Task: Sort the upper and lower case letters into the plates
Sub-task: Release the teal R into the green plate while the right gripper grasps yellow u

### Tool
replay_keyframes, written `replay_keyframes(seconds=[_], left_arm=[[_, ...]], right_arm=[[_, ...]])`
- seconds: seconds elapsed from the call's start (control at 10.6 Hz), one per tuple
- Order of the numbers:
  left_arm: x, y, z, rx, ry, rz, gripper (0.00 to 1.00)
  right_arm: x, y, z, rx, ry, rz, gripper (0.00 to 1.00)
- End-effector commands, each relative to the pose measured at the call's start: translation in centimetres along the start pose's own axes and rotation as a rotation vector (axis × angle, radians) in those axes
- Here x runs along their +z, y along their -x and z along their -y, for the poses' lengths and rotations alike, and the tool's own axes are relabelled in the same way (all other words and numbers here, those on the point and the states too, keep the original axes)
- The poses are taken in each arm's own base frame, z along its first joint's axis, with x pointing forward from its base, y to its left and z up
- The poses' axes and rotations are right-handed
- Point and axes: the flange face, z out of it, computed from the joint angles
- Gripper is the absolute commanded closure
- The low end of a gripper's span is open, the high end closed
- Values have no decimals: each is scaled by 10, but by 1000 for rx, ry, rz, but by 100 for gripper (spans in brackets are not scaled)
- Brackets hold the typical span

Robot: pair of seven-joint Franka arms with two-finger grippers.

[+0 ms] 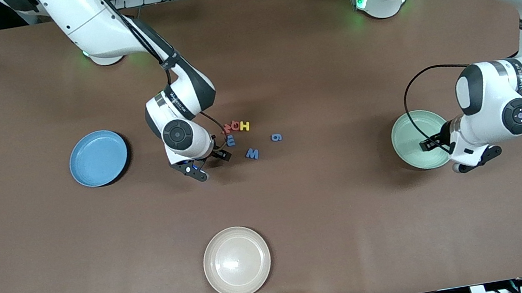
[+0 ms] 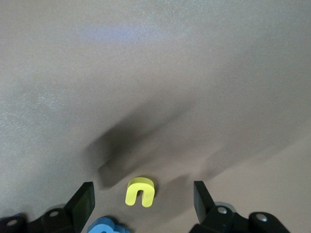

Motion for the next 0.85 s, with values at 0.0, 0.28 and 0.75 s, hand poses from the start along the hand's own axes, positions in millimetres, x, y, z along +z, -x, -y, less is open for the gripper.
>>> replay_keyframes(seconds=[0.0,0.28,0.75], left_arm=[[-11,4,-2,16,-19,-15,0],[-32,18,-16,-19,-23,7,0],[-57,44,-48,-85,-21,28,0]], right_arm=[[-2,6,-6,13,-10,-9,16],[1,6,-5,11,-8,-9,41],[3,11,-3,-7,-5,-9,47]])
